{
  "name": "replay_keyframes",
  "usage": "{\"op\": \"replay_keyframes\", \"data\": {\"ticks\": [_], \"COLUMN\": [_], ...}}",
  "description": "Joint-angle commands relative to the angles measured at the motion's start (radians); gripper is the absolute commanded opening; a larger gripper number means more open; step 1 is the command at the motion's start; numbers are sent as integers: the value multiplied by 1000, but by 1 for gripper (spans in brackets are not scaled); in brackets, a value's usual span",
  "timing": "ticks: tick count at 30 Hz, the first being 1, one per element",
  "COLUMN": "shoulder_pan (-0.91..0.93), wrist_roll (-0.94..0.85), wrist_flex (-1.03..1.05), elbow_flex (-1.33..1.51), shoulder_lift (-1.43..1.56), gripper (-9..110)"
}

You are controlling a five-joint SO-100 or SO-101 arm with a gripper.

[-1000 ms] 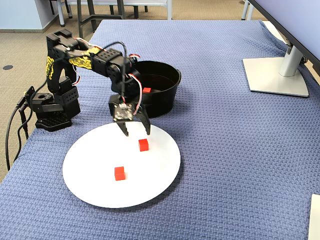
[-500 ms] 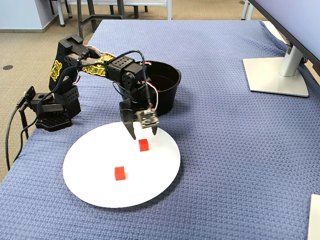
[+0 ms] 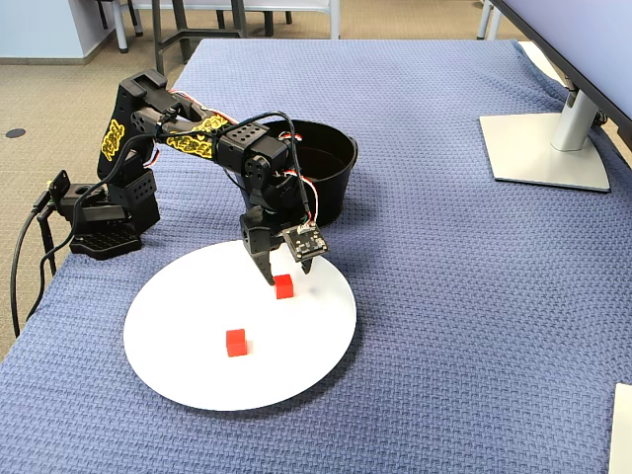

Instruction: Pick up the red cubes from the white plate and place them in the black recipient

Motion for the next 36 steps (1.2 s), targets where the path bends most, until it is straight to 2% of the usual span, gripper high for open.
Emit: {"op": "replay_keyframes", "data": {"ticks": [1, 10, 14, 17, 21, 26, 30, 36], "shoulder_pan": [15, 37, 35, 35, 37, 35, -57, -347], "wrist_roll": [26, 38, 80, 112, 224, 425, 520, 638], "wrist_flex": [-23, -48, -71, -87, -23, 81, 143, 196], "elbow_flex": [9, 17, 18, 17, -18, -8, 67, 95], "shoulder_lift": [8, -20, -17, -2, 98, 388, 638, 788], "gripper": [17, 14, 1, 0, 0, 0, 0, 0]}}
